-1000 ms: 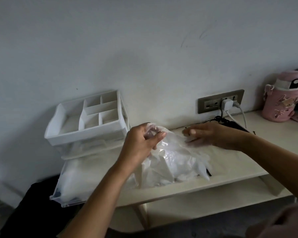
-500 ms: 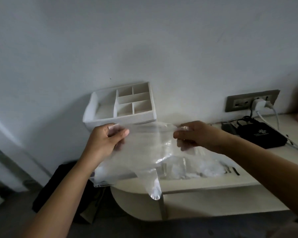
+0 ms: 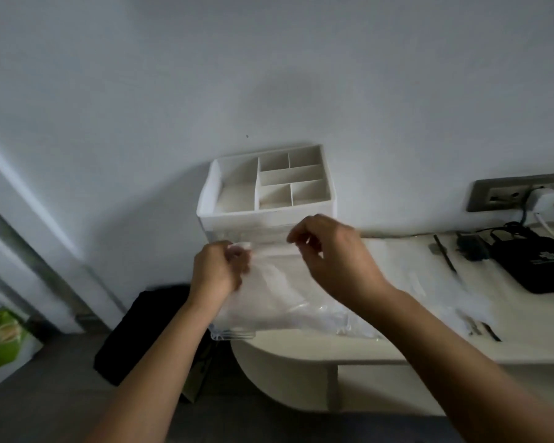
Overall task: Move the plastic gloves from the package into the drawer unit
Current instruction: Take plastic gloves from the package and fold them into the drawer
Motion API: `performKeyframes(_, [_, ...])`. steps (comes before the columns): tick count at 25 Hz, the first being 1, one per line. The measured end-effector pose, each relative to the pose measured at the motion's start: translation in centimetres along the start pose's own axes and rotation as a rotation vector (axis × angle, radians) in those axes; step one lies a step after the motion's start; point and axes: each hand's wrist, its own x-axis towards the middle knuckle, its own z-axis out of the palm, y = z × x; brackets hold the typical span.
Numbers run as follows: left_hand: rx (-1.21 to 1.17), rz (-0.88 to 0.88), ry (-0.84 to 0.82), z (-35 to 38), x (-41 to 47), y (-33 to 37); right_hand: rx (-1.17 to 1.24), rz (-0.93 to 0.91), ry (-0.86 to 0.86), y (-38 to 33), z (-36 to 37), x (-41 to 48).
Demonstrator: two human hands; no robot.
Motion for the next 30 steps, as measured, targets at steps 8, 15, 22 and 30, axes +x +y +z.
performKeyframes(8, [0.391, 0.078, 0.042, 0.2, -0.1, 0.0, -0.204, -0.092, -0.590, 1.9, 6.4, 1.2])
performKeyframes(15, [0.330, 0.240, 0.180, -1.8, -1.5, 2.1, -0.319, -0.064, -0.642, 1.6, 7.3, 1.1])
performKeyframes(22, [0.487, 0.085, -0.271, 1.9, -1.5, 0.4, -0.234, -0.018, -0.617, 2.3, 8.6, 1.1])
performKeyframes(30, [0.603, -0.047, -0.469, 3.2, 0.0, -1.3, 0.019, 0.563, -0.463, 3.5, 8.0, 1.3])
